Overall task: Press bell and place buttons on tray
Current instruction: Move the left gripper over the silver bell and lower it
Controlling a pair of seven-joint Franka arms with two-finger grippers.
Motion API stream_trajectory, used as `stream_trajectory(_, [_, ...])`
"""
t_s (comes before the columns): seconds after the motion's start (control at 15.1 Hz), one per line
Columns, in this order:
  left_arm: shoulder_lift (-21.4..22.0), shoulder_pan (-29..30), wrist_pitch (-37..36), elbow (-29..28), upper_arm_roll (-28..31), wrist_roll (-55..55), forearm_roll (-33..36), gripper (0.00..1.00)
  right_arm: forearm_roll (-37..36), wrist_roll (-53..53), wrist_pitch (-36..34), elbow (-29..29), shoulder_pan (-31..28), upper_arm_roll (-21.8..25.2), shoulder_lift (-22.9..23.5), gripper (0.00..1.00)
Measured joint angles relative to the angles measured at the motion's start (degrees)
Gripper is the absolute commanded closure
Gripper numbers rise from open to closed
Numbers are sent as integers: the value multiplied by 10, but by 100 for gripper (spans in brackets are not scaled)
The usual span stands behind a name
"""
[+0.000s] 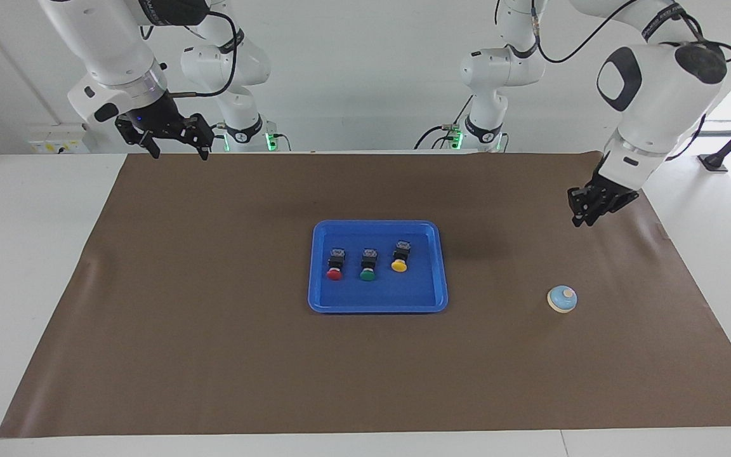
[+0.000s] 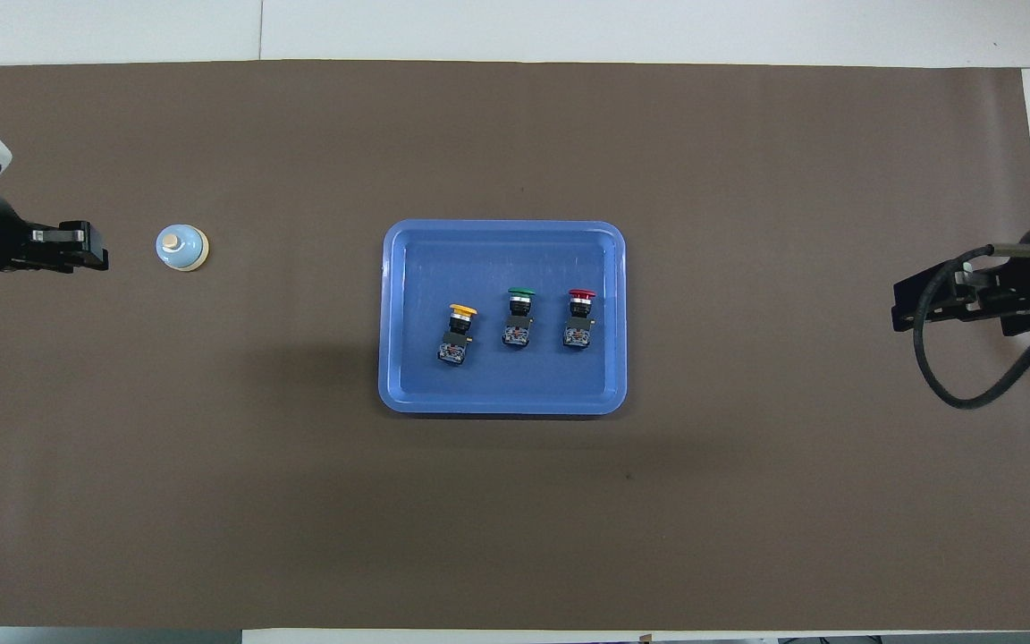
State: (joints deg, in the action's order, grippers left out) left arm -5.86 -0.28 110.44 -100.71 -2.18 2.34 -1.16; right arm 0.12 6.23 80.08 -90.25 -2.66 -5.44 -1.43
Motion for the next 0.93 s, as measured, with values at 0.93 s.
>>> stream_trajectory(0.93, [-182,24,100,74,5,-1,20,100,-4,-7,1,-1,-8,0,4,0])
